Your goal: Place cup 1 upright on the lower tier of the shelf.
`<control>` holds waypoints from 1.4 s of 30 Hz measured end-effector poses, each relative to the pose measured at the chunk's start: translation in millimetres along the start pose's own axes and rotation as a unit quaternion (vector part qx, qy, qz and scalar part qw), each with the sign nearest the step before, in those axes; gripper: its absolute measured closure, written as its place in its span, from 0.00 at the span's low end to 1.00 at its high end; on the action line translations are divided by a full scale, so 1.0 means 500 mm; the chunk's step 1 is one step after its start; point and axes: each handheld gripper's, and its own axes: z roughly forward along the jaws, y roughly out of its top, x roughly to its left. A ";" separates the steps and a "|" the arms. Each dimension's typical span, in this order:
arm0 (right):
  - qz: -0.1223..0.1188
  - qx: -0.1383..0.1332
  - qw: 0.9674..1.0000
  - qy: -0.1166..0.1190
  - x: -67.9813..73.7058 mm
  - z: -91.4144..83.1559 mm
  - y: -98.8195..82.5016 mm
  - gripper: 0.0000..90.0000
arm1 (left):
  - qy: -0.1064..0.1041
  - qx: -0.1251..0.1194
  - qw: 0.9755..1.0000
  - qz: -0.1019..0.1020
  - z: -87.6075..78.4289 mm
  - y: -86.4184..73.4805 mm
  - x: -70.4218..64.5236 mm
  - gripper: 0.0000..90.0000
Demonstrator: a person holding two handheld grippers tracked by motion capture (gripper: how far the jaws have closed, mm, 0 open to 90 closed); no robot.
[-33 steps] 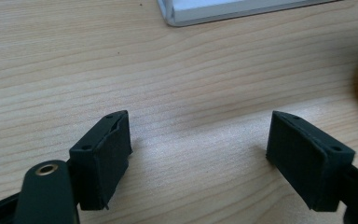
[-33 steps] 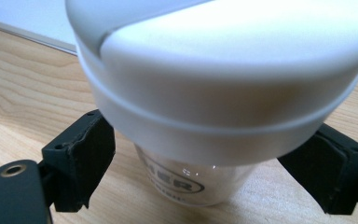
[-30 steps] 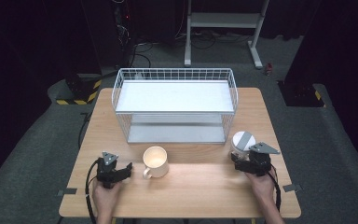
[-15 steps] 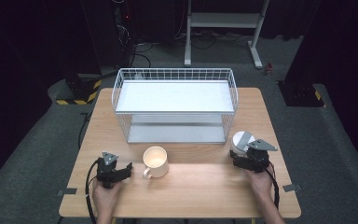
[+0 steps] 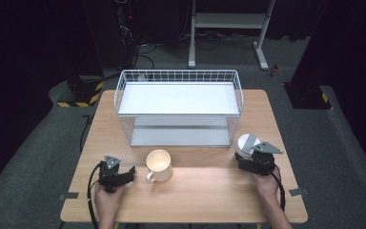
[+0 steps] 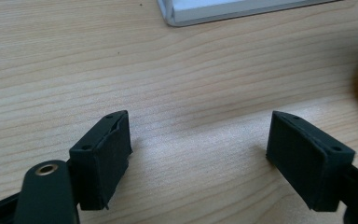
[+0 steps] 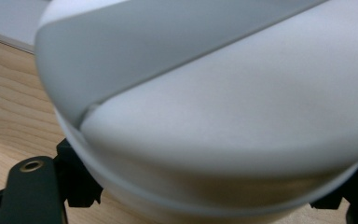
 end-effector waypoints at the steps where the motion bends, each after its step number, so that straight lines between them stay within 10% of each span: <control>1: 0.000 0.000 1.000 0.001 0.000 0.000 0.000 0.20 | 0.000 -0.001 1.000 0.000 0.000 0.000 0.000 0.24; 42: -0.031 -0.010 0.999 0.042 0.037 -0.021 -0.005 0.20 | 0.001 -0.001 1.000 0.000 0.000 0.000 0.000 0.24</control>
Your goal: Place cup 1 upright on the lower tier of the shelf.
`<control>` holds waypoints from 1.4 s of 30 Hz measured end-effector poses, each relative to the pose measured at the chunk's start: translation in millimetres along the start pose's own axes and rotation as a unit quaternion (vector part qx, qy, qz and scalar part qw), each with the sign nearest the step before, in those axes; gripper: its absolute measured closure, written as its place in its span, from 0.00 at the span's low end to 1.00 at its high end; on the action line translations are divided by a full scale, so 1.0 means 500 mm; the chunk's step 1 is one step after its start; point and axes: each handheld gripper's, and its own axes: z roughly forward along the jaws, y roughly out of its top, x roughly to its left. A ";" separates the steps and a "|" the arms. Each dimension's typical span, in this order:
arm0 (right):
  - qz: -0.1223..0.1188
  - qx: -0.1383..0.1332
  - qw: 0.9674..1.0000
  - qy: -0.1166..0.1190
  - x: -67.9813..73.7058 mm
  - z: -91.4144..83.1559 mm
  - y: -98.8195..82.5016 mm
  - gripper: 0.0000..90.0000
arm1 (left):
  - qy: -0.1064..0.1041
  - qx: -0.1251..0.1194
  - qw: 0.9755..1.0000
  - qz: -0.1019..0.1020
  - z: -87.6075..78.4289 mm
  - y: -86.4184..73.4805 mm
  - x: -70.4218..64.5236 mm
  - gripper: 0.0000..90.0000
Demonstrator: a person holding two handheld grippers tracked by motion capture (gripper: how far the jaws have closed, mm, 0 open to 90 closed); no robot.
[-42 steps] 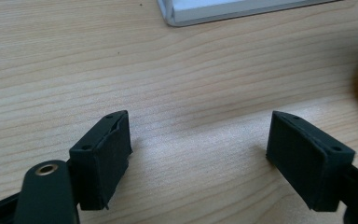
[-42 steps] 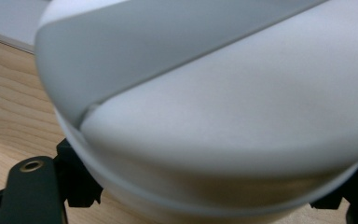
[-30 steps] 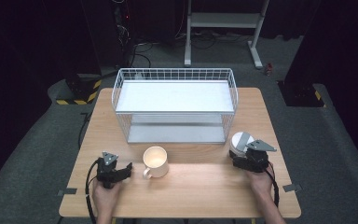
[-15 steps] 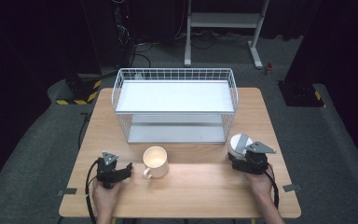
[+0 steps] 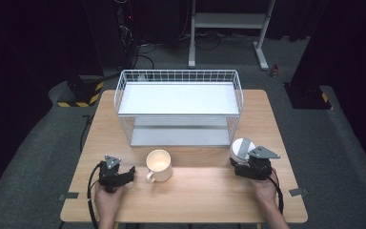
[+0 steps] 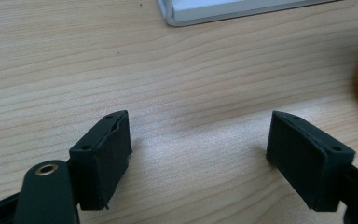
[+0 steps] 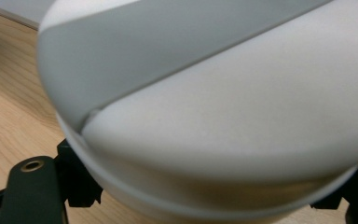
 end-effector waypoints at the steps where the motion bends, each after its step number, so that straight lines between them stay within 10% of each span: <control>1: 0.001 0.000 1.000 0.003 0.002 0.000 0.001 0.20 | 0.000 0.000 1.000 0.000 0.000 0.000 0.000 0.24; 42: -0.016 0.009 0.997 0.081 0.099 0.098 0.124 0.20 | 0.000 0.000 1.000 0.000 0.000 0.000 0.000 0.24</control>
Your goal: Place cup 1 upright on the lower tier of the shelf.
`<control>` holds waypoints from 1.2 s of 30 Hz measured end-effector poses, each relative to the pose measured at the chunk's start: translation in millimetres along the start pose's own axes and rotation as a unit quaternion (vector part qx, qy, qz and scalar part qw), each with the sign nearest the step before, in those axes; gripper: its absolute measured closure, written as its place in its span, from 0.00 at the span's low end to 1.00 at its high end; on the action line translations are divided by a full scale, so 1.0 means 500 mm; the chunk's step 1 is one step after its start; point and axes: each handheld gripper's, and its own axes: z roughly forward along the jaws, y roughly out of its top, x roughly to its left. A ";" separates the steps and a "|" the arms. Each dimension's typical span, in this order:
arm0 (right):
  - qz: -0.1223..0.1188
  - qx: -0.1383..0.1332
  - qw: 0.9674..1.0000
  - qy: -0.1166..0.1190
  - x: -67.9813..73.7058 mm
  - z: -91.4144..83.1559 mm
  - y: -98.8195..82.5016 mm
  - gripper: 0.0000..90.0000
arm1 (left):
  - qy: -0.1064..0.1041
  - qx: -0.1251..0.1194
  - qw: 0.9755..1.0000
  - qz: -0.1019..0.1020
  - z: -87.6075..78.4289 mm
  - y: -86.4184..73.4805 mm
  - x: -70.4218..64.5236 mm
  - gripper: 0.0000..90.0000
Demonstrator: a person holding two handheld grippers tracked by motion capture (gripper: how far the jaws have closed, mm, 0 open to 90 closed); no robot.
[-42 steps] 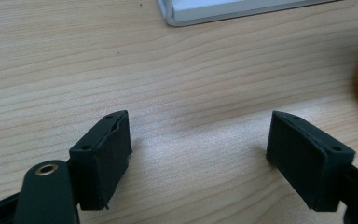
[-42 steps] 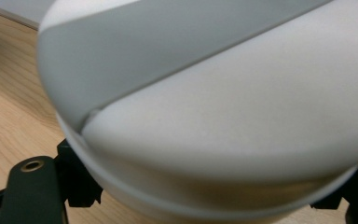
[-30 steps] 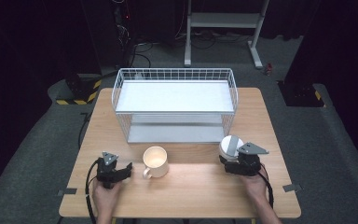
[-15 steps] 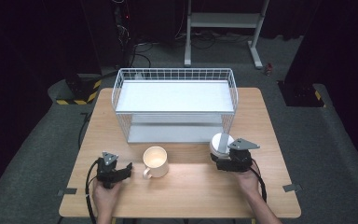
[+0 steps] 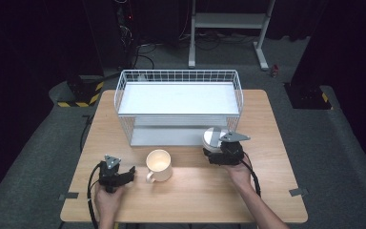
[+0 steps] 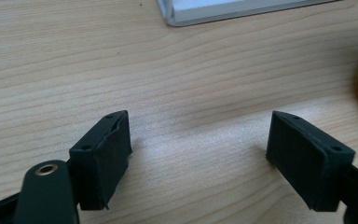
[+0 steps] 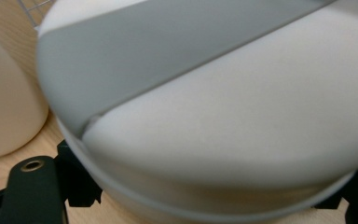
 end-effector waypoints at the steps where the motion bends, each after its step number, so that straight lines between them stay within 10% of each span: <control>1: 0.001 -0.001 1.000 -0.002 0.001 0.006 0.006 0.20 | 0.000 0.000 1.000 0.000 0.000 0.000 0.000 0.24; 36: 0.019 -0.005 0.999 -0.047 0.002 0.113 0.057 0.20 | -0.001 0.001 1.000 0.000 0.000 0.000 0.000 0.24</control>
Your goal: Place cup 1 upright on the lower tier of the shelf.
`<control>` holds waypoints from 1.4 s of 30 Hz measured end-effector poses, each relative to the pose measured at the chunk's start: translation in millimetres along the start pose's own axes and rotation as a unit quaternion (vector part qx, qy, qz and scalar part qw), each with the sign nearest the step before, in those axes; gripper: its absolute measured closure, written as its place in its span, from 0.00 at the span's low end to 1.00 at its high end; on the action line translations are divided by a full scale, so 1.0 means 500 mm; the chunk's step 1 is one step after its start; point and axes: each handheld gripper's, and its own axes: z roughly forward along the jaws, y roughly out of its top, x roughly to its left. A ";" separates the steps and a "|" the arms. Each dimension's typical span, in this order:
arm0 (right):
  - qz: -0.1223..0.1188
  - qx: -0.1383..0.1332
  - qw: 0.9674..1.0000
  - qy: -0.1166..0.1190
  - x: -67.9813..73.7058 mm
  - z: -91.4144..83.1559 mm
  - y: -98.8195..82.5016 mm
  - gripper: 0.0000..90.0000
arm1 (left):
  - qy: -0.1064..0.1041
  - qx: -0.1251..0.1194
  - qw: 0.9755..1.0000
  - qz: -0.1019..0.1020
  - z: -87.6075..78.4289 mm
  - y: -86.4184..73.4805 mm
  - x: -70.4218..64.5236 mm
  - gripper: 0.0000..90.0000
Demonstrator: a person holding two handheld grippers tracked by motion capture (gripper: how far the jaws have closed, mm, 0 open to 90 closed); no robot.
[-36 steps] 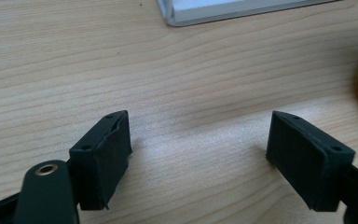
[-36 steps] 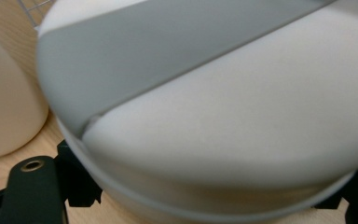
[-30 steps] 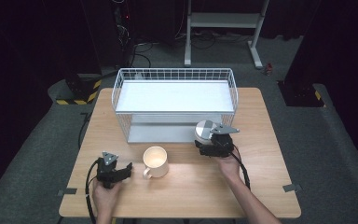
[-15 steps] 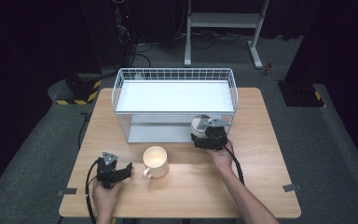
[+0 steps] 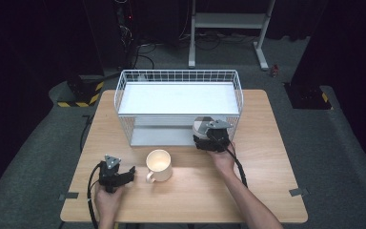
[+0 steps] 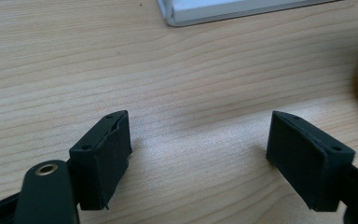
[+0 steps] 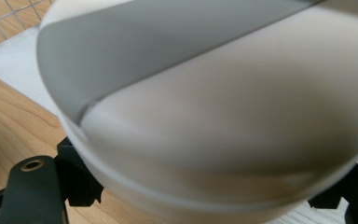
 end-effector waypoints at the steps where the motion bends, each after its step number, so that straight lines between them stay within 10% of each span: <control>1: -0.001 -0.001 1.000 -0.001 -0.001 0.001 0.000 0.20 | 0.000 0.000 1.000 0.000 0.000 0.000 0.000 0.24; 42: 0.014 0.006 1.000 -0.008 -0.009 0.002 -0.020 0.21 | 0.000 -0.001 1.000 0.000 0.000 0.000 0.000 0.24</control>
